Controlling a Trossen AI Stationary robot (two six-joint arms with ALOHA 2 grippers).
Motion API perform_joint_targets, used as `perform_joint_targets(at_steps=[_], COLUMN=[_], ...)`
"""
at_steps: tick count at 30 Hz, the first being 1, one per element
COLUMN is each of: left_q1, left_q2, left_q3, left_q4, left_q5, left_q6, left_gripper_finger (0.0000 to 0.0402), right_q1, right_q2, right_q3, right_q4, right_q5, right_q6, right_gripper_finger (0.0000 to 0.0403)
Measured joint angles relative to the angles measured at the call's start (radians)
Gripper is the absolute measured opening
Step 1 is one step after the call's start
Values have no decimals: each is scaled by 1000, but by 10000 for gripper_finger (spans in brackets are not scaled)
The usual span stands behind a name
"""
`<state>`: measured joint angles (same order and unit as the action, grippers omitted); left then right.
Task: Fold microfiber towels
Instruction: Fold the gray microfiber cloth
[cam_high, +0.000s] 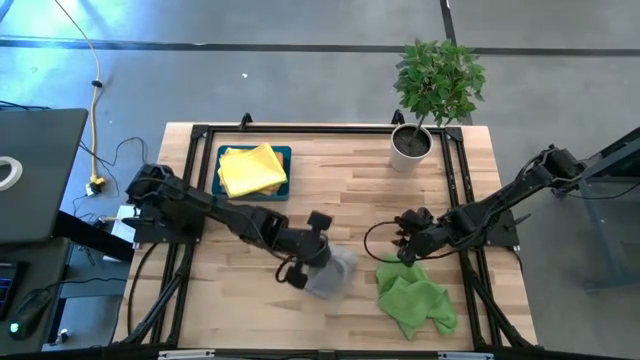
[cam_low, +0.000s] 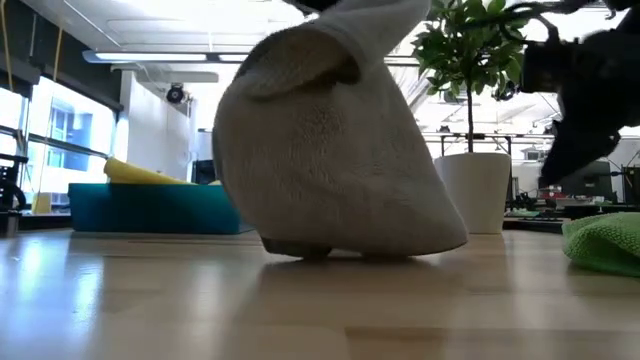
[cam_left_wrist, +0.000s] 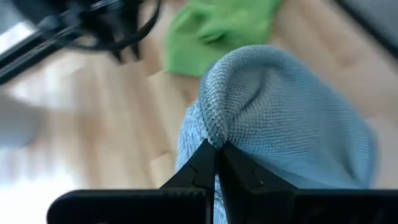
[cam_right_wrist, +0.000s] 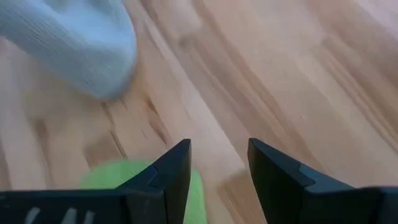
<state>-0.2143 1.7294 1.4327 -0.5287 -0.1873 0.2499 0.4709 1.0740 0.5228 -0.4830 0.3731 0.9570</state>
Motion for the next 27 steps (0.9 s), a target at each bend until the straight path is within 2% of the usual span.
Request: perform_joint_targets(at_steps=[6, 8, 10, 14, 17, 19, 23, 27], left_q1=[96, 144, 195, 284, 330, 352, 386, 406], left_q2=[0, 0, 0, 0, 0, 0, 0, 0], left_q3=[51, 67, 92, 129, 129, 130, 129, 129], left_q4=[-87, -121, -168, -244, -233, -219, -210, -179], left_q5=[-231, -256, -188, 171, 337, 349, 329, 329], left_q6=[-36, -94, -179, -266, -258, -257, -235, -227], left_gripper_finger=[1, 1, 1, 1, 1, 1, 1, 1], right_q1=[0, 0, 0, 0, 0, -3, -27, -65], right_q2=[0, 0, 0, 0, 0, 1, 0, 23], right_q3=[0, 0, 0, 0, 0, 0, 0, 0], right_q4=[123, 155, 195, 285, 336, 353, 422, 532], right_q5=[107, 136, 160, 174, 176, 223, 371, 352], right_q6=[2, -36, -79, -112, -209, -301, -359, -474], right_gripper_finger=[153, 153, 153, 153, 153, 153, 153, 153])
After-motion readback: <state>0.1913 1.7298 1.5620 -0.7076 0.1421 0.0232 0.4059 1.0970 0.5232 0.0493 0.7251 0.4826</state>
